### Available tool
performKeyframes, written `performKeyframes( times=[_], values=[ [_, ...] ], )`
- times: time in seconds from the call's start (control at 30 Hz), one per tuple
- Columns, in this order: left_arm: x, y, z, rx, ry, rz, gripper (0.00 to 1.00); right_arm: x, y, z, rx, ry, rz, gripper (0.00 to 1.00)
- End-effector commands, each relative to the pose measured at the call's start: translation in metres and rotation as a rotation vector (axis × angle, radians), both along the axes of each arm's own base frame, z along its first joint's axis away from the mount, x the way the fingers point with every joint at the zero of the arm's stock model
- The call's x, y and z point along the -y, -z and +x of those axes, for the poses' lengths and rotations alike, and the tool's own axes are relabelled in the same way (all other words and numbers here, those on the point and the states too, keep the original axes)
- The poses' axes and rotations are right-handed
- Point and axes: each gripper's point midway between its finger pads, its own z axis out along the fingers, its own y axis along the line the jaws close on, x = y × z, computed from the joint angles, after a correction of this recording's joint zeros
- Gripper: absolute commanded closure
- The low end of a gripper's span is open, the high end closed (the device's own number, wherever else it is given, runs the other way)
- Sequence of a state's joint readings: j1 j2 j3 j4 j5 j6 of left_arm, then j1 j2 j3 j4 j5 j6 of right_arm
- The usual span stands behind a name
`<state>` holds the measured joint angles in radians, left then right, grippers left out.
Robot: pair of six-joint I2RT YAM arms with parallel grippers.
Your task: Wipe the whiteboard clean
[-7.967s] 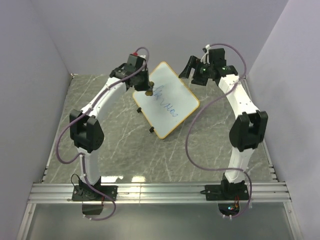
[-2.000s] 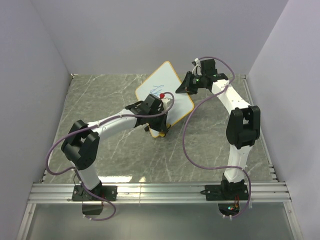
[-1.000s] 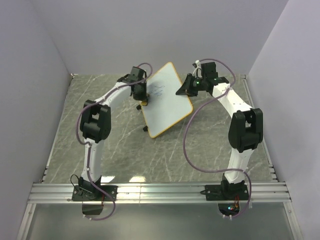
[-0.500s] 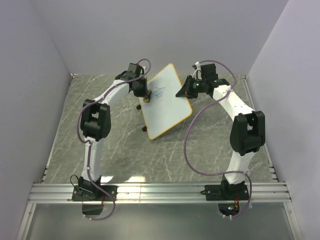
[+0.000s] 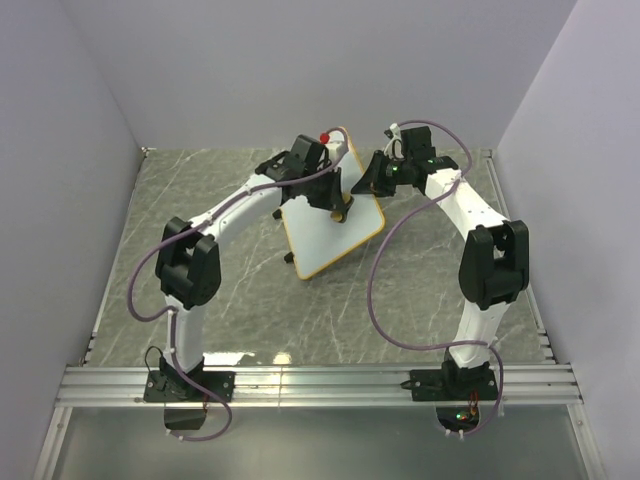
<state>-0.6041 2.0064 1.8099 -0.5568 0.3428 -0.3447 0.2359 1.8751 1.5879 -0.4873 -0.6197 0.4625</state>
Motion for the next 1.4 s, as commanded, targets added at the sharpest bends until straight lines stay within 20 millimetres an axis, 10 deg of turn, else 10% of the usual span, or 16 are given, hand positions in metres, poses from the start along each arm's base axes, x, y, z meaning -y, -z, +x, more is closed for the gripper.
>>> performKeyframes(
  times=[0.0, 0.37, 0.53, 0.93, 1.1, 1.37],
  values=[
    [-0.024, 0.013, 0.026, -0.026, -0.101, 0.02, 1.0, -0.023, 0.041, -0.043, -0.163, -0.125, -0.051, 1.0],
    [-0.114, 0.072, 0.143, -0.085, -0.356, 0.101, 1.0, -0.021, 0.043, -0.053, -0.178, -0.129, -0.062, 1.0],
    [-0.111, 0.087, 0.133, -0.115, -0.332, 0.103, 1.0, -0.021, 0.043, -0.051, -0.18, -0.125, -0.073, 1.0],
    [0.003, -0.039, 0.073, 0.119, -0.067, -0.015, 1.0, -0.031, 0.054, -0.051, -0.208, -0.15, -0.08, 1.0],
    [0.02, -0.014, 0.056, 0.077, -0.047, 0.02, 1.0, -0.033, 0.054, -0.053, -0.205, -0.161, -0.08, 1.0],
    [-0.035, 0.024, 0.123, 0.048, -0.289, 0.099, 1.0, -0.03, 0.052, -0.059, -0.202, -0.162, -0.084, 1.0]
  ],
)
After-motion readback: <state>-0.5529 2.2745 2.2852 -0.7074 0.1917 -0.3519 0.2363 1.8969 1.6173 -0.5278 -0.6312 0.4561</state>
